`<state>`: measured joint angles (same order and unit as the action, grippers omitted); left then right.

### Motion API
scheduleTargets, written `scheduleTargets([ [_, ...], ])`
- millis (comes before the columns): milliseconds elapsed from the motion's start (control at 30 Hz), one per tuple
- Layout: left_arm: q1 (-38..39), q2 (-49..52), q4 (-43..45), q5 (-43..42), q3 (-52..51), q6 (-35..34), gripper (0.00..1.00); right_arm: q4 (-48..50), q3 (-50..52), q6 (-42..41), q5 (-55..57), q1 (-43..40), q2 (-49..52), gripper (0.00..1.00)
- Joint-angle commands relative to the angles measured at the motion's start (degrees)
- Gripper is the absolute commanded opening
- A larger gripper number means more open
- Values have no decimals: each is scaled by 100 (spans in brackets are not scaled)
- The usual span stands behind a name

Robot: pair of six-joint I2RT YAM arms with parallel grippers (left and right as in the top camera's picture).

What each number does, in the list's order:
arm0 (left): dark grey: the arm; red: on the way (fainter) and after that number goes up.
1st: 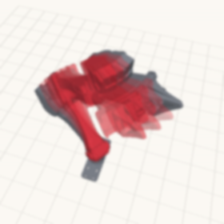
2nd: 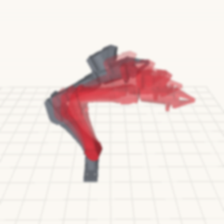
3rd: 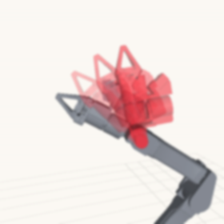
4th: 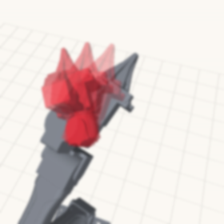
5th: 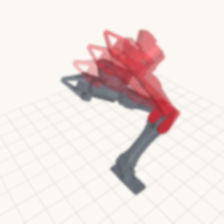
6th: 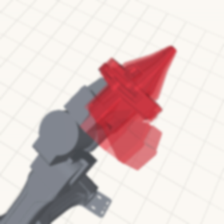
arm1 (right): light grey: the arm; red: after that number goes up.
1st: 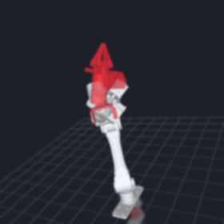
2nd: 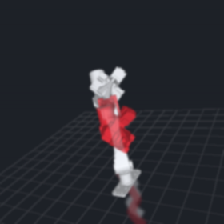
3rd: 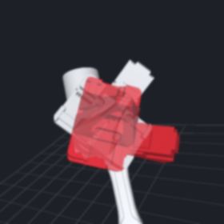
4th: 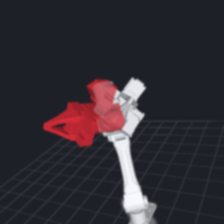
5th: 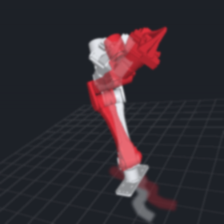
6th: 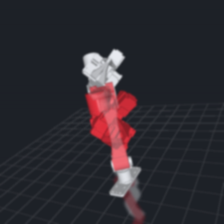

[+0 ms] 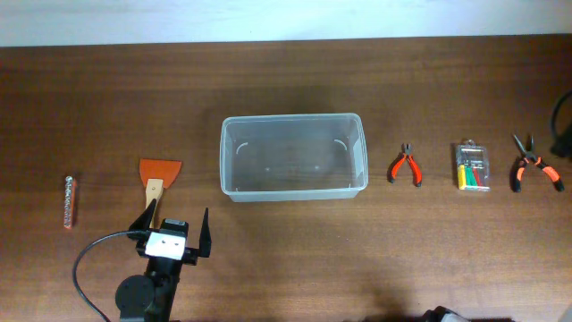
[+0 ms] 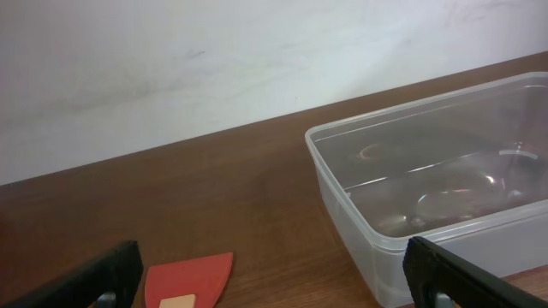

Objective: Pack container
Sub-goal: 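Move the right gripper right toward the orange-black long-nose pliers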

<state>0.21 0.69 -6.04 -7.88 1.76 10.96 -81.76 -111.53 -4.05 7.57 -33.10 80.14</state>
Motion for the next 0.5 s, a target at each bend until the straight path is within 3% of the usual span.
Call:
scheduleTargets([
  [0, 17, -33, -2, 24, -28, 70, 99, 13, -90, 39, -339, -505, 592, 99],
  [333, 17, -33, -2, 22, -28, 70, 99, 549, -105, 105, -417, -929, 2197, 99],
  [467, 17, -33, -2, 22, -28, 70, 99, 739, -105, 1106, -439, -931, 2507, 99],
])
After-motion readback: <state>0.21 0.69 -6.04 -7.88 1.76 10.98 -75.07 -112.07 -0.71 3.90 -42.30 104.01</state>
